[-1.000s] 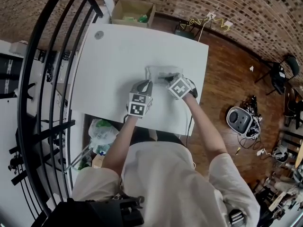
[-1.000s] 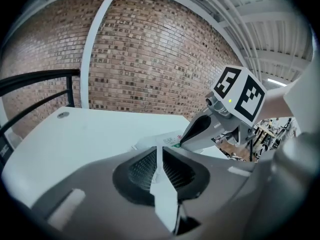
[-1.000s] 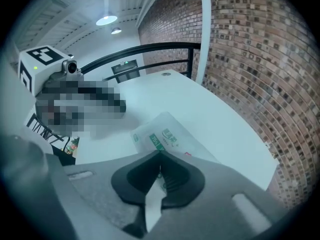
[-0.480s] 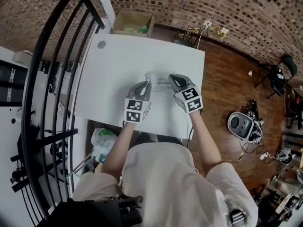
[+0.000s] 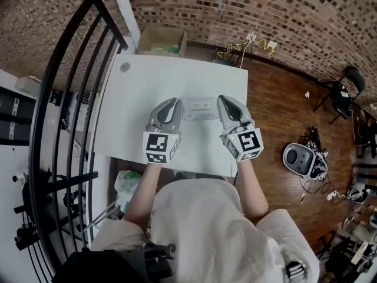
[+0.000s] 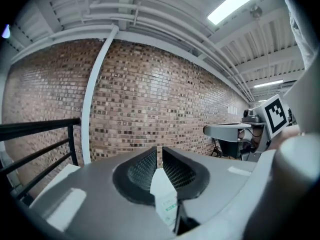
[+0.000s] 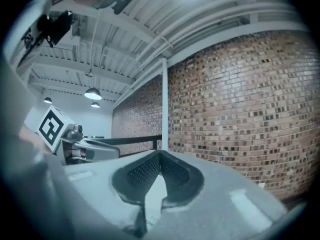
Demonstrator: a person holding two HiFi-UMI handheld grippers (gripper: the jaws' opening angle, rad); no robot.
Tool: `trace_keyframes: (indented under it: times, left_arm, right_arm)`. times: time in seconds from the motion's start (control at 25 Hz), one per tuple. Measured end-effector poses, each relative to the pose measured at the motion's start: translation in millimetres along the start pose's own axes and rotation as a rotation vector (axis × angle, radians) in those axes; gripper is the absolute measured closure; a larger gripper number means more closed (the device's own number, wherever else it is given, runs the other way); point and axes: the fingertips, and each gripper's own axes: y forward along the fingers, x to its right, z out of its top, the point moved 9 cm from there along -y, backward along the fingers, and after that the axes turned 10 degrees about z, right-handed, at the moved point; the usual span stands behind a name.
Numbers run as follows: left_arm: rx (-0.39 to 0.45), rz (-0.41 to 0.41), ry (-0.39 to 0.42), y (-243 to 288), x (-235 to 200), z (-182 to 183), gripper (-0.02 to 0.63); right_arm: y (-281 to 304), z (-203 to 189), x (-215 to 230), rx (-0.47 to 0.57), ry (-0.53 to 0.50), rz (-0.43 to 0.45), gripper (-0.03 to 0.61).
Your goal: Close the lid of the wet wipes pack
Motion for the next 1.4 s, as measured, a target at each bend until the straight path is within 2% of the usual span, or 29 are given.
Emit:
trace_keyframes:
  times: [0.2, 0.4, 0.68, 0.96, 1.12, 1.24, 1.4]
  left_arm:
    - [0.073, 0.008, 0.041, -17, 6, 21, 0.563]
    - [0.107, 0.004, 0.046, -31, 10, 35, 0.565]
    - [0.176, -0.013, 0.061, -59, 9, 46, 0.565]
    - [0.169, -0.034, 0.067, -101, 32, 29, 0.565]
    - [0.161, -0.003, 0.071, -133, 65, 15, 0.565]
    - [0.145, 0.018, 0.083, -160, 100, 6, 0.565]
    - [0.132, 0.107, 0.079, -211, 146, 3, 0.572]
  right_arm:
    - [-14, 15, -13, 0.042, -0.008, -0.032, 0.588]
    - [-21, 24, -22, 0.053, -0.001, -0.056, 0.588]
    - [-46, 32, -48, 0.087, -0.022, -0.145, 0.588]
    - [-106, 34, -76, 0.072, -0.011, -0.260, 0.588]
    - [-151, 24, -86, 0.103, -0.039, -0.206, 0.588]
    - [-192, 16, -92, 0.115, -0.021, -0.178, 0.588]
    - [-251, 5, -105, 0.102, 0.017, -0.097, 0.588]
